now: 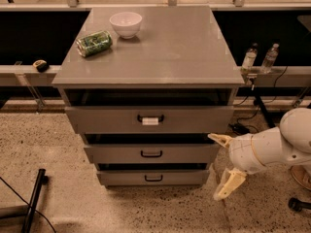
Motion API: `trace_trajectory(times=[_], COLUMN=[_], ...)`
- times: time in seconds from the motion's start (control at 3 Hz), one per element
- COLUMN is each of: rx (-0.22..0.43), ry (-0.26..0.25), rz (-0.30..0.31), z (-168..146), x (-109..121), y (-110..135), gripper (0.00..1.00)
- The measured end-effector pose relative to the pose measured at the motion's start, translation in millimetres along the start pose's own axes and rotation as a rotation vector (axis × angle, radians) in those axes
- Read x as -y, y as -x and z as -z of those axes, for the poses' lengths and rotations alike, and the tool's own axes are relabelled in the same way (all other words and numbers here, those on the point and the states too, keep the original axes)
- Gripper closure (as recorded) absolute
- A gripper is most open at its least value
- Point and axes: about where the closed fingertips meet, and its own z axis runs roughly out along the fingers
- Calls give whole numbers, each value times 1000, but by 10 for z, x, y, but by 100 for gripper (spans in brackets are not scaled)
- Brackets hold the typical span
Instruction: Open middle drawer
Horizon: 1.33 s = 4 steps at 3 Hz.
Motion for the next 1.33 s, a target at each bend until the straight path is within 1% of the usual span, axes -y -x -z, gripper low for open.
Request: trace_trajectory(times=[0.33,0.67,1.0,1.33], rx=[-31,-47,-32,-26], ry=[-14,13,62,74], rz=[-65,-96,-80,-87], z=[-85,-559,-1016,-1083], x=[1,-7,-19,-58], y=[-308,-728,-952,-984], gripper=[0,0,0,0])
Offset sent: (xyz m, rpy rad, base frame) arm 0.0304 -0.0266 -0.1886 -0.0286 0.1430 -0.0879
